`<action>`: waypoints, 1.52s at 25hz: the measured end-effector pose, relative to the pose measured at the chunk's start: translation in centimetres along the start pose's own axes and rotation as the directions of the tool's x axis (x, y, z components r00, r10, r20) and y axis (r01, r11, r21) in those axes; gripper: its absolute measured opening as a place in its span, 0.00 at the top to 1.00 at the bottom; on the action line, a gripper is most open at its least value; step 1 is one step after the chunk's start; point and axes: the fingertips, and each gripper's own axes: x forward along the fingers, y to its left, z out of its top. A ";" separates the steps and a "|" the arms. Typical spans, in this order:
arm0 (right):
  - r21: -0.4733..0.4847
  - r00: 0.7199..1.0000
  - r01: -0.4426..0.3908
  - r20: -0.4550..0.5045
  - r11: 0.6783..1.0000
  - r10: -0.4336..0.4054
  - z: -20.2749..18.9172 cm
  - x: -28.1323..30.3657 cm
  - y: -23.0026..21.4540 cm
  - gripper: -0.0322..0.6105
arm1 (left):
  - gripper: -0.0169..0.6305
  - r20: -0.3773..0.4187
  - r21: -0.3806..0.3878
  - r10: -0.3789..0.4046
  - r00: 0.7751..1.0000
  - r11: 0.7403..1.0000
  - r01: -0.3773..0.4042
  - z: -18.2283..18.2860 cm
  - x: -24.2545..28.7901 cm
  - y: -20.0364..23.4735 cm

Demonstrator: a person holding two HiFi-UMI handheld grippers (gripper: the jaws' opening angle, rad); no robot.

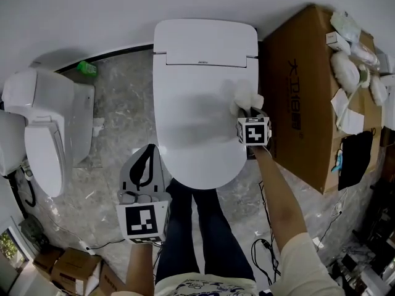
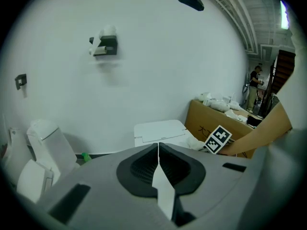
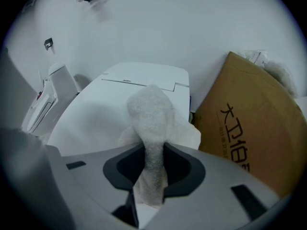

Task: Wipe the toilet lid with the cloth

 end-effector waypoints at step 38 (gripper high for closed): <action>0.078 0.992 -0.005 -0.129 0.997 0.015 -20.2 -9.5 9.9 0.80 | 0.95 0.031 0.010 -0.096 0.995 0.995 0.096 -2.2 -5.3 -2.2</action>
